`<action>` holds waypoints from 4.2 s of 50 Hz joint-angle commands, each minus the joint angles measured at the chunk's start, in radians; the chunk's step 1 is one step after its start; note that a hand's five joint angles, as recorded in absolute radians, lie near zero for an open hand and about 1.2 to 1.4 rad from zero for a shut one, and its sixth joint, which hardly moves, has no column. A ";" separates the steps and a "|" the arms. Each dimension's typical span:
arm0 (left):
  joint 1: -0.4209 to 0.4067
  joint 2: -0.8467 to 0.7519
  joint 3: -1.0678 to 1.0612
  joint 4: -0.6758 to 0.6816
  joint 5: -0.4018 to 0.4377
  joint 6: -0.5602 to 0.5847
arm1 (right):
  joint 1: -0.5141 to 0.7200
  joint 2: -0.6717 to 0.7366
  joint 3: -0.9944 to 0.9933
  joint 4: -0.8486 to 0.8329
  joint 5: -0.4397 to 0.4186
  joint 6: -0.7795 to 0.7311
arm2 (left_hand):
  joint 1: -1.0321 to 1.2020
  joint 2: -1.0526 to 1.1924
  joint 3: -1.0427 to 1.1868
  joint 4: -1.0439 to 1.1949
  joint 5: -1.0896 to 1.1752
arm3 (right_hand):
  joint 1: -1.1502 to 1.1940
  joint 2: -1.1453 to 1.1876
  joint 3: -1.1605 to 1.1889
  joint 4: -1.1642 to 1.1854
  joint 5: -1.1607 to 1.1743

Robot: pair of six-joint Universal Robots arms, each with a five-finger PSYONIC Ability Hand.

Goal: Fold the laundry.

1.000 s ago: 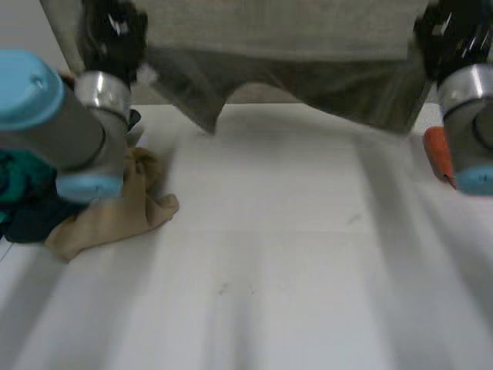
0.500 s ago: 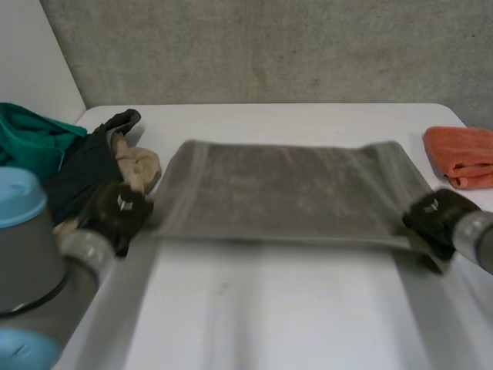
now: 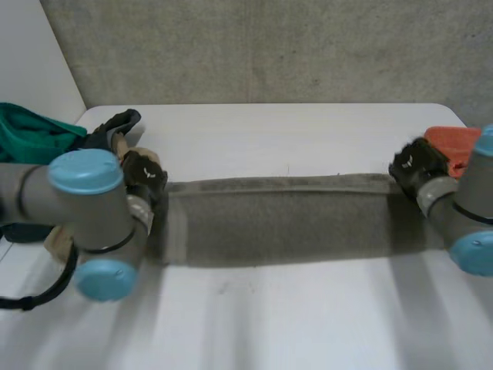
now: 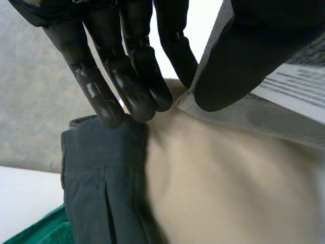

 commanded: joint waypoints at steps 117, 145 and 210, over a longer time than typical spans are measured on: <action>-0.094 0.297 -0.306 0.188 0.178 -0.116 | 0.397 -0.014 0.195 -0.196 -0.432 0.203 | -0.955 -1.025 -1.019 -1.029 -1.006 | -0.051 -0.234 -0.253 -0.257 -0.244; -0.289 0.115 -0.073 0.184 0.178 -0.175 | -0.083 -0.164 0.392 0.067 -0.224 0.525 | -0.955 -1.025 -1.019 -1.029 -1.006 | 0.410 0.228 0.209 0.205 0.218; -0.281 0.043 0.050 -0.116 0.086 -0.663 | 0.262 0.089 -0.230 0.409 -0.270 1.033 | -0.930 -1.001 -0.994 -1.005 -0.981 | -0.810 -0.992 -1.011 -1.015 -1.003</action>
